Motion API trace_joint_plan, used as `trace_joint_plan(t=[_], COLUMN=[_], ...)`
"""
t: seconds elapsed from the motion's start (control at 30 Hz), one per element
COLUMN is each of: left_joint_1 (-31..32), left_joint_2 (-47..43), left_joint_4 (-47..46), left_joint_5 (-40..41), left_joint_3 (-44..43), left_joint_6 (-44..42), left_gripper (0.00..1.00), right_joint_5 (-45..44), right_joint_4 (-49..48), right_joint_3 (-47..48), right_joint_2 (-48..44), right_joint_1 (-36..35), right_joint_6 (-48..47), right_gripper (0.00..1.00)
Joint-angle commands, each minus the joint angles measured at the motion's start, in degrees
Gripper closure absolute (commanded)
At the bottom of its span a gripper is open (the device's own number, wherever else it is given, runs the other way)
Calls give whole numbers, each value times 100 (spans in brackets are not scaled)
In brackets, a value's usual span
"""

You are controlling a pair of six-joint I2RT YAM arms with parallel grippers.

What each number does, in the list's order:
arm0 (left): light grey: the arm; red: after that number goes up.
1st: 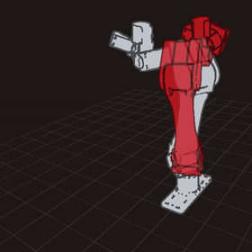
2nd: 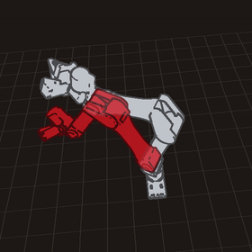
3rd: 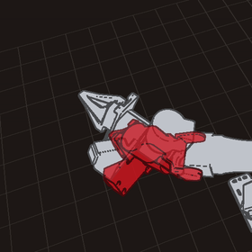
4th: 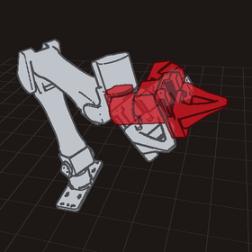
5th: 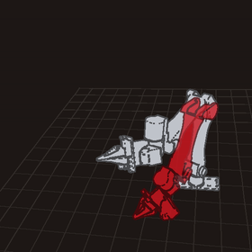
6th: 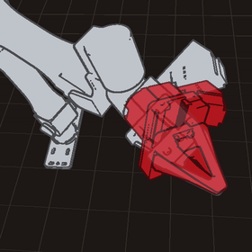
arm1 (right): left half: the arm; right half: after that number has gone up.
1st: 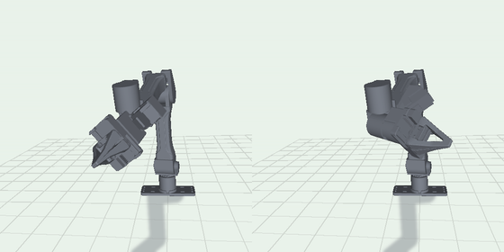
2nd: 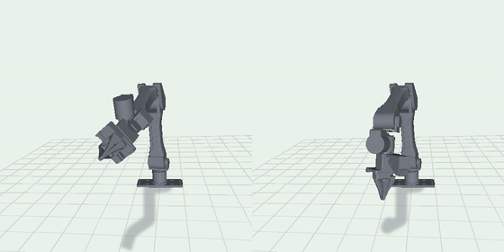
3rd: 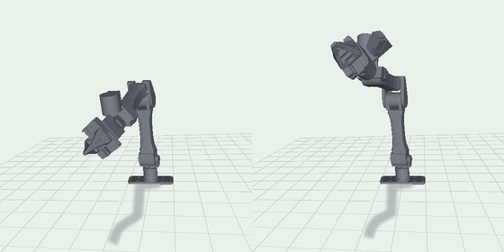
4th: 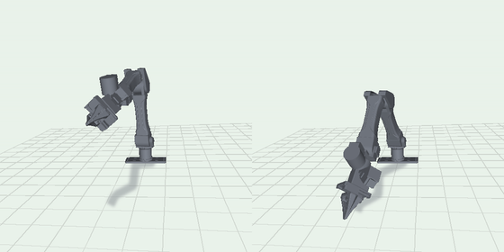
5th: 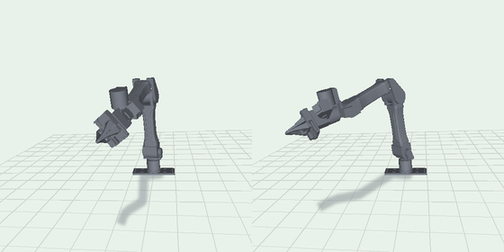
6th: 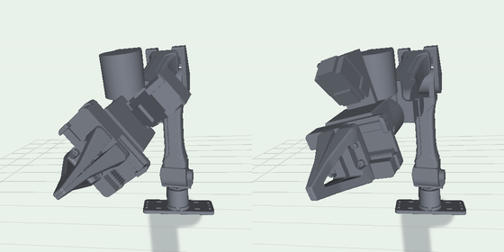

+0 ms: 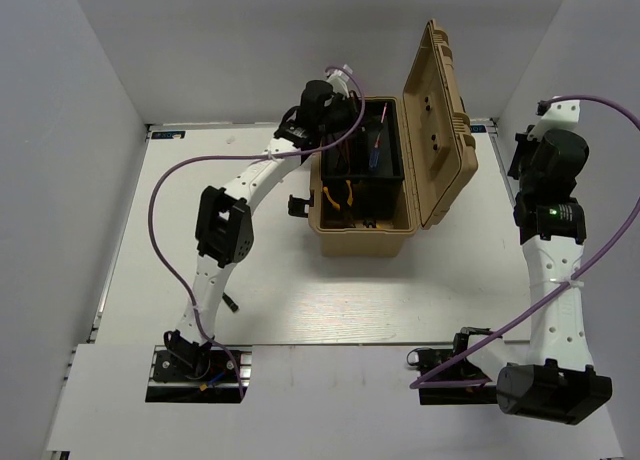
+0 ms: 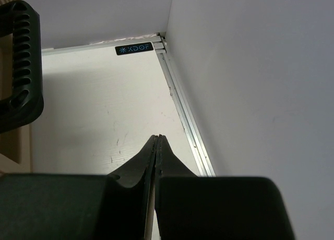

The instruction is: Sort the tools into containers

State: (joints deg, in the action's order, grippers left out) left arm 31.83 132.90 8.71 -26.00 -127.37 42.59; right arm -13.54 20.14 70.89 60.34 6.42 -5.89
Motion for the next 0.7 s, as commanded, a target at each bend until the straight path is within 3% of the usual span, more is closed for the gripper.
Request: trace_joint_plan(t=[0.0,0.1,0.17,0.2,0.3,0.4,0.5,0.57,0.63,0.67], left_joint_1=[129,182,183,183,183,183,183,183,244,244], left_joint_2=[-80,-27,-27,25,25,25,25,-237,-597,-1095], left_joint_4=[-265,25,157,227,280,333,403,465,754,903], left_joint_5=[446,753,868,921,983,983,930,1008,1193,1516], left_joint_3=[-332,-394,-394,-394,-394,-394,-621,-622,-535,-439], left_joint_6=[224,171,118,118,57,57,57,-180,-469,-888], left_gripper=[100,99,89,77,57,49,49,54,74,98], right_joint_5=[18,18,18,44,36,36,27,27,53,36], right_joint_4=[-151,-159,-142,-142,-151,-107,-89,-89,-89,-89], right_joint_3=[-58,-75,-93,-93,-102,-111,-111,-128,-128,-128], right_joint_2=[-162,-171,-198,-198,-215,-241,-268,-268,-286,-277], right_joint_1=[26,26,26,26,26,26,18,26,35,18], right_joint_6=[70,62,62,62,79,88,79,53,44,18], right_gripper=[100,100,100,100,100,100,100,100,100,100])
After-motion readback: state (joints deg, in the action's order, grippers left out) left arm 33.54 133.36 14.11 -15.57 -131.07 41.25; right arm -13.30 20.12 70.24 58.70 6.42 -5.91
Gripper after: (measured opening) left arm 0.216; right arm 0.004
